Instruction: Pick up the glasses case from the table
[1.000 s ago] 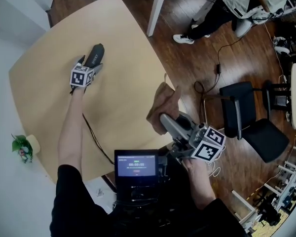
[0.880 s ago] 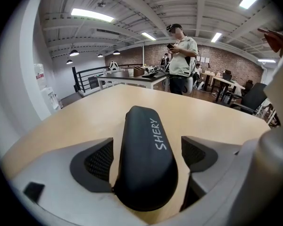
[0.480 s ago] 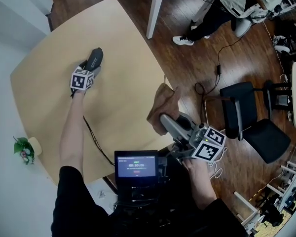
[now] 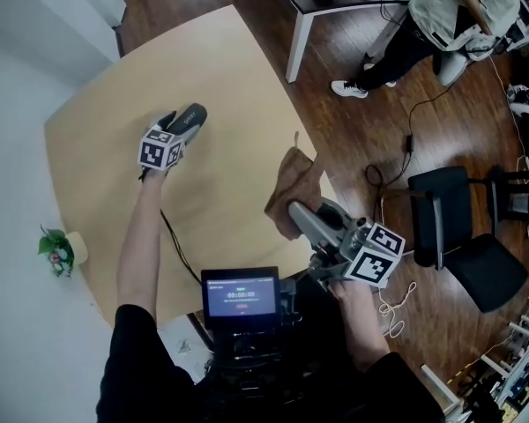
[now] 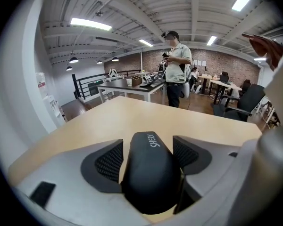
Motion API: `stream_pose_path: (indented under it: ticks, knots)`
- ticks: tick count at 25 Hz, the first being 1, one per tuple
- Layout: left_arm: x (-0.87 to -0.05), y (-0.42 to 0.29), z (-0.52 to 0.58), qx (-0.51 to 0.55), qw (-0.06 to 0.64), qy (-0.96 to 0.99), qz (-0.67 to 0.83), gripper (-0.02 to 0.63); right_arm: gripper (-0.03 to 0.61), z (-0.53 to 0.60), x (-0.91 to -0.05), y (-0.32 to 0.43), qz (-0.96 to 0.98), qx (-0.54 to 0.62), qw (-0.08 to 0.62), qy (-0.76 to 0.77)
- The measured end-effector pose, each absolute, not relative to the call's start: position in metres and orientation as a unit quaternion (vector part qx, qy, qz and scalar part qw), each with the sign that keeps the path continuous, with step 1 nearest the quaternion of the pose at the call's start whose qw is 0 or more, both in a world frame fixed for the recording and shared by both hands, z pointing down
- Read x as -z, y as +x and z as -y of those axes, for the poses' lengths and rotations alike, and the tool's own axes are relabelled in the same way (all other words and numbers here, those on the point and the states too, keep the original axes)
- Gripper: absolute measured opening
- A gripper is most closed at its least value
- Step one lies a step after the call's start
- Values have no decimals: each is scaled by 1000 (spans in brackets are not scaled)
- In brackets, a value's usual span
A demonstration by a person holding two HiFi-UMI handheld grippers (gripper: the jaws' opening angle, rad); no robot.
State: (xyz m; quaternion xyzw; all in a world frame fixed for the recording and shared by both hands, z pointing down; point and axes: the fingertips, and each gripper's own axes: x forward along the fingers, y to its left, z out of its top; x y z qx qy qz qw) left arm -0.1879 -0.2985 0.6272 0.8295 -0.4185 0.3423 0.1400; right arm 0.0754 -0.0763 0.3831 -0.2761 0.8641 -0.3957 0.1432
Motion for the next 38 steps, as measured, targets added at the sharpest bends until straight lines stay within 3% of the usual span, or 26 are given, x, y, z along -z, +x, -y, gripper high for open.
stream_pose_path:
  ticks: [5,10,16,27,38]
  knots:
    - [-676,-189,267,-381,188,820,383,345,63,73,-382,78,-865,396,140,-273]
    - [-718,-205,253,-446,213,780,382,391,63,71,-387,84,-862,396,136,-286]
    - [-716,-207,252,-433,217,782,393,370,63,71,-385,89,-861,394,143,-290]
    - [-536,-185,249,-248,178,840,448,368,63,91,-352,72,-873,386,188,-230]
    - [-341,-168,155,-101,97,851,506,368,63,58,-293,74,-894,360,231,-130]
